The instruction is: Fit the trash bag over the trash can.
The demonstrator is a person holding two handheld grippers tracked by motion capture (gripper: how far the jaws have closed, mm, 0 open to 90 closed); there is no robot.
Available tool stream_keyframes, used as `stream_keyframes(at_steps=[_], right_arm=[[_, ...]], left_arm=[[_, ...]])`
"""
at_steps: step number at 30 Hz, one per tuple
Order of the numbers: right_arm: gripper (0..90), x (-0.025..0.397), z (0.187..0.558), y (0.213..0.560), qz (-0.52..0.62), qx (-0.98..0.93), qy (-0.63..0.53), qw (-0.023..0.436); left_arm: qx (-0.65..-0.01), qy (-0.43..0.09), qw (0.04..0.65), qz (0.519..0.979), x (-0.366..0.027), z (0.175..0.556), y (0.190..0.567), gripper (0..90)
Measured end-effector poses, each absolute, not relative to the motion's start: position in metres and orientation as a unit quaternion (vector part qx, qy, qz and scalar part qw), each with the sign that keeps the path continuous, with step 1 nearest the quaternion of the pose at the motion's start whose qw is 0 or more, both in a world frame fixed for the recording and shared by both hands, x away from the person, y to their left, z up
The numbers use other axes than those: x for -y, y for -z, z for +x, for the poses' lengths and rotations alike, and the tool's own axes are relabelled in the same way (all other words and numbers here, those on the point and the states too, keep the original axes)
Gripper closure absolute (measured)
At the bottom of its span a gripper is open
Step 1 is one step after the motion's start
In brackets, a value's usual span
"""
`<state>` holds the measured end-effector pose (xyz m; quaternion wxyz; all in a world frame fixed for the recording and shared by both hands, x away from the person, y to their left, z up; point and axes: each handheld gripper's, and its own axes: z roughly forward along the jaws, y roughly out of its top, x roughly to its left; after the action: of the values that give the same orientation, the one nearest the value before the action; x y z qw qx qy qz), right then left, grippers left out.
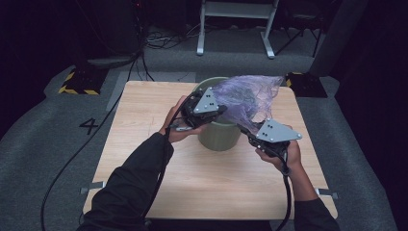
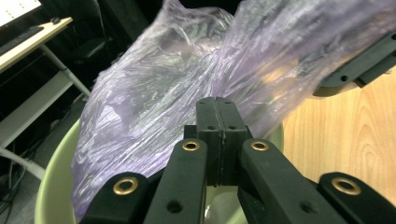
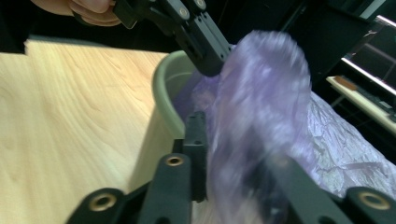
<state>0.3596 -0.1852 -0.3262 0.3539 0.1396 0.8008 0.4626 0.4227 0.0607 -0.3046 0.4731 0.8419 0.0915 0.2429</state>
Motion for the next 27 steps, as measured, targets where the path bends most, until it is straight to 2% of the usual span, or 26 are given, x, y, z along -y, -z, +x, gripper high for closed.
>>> stream_keyframes(at_steps=[5,9,12,15,21,24,27], right_arm=[[64.6,0.193,0.353,0.335,0.152,-0.796,-0.478,0.34],[64.0,0.198,0.348,0.347,0.154,-0.796,-0.489,0.322],[50.8,0.2,0.346,0.357,0.154,-0.8,-0.49,0.31],[43.2,0.206,0.344,0.362,0.16,-0.799,-0.495,0.3],[38.4,0.228,0.342,0.357,0.182,-0.776,-0.525,0.298],[28.4,0.239,0.341,0.361,0.204,-0.767,-0.531,0.297],[24.0,0.249,0.339,0.365,0.205,-0.774,-0.528,0.285]], left_arm=[[-0.105,-0.244,0.484,0.834,-0.085,0.414,0.314,89.9],[-0.115,-0.239,0.495,0.827,-0.099,0.409,0.329,89.8],[-0.112,-0.237,0.501,0.825,-0.106,0.404,0.34,89.8],[-0.109,-0.248,0.494,0.826,-0.109,0.4,0.349,89.7],[-0.112,-0.249,0.497,0.824,-0.116,0.396,0.36,89.3],[-0.117,-0.244,0.493,0.827,-0.118,0.397,0.366,89.2],[-0.118,-0.248,0.482,0.832,-0.117,0.398,0.373,89.2]])
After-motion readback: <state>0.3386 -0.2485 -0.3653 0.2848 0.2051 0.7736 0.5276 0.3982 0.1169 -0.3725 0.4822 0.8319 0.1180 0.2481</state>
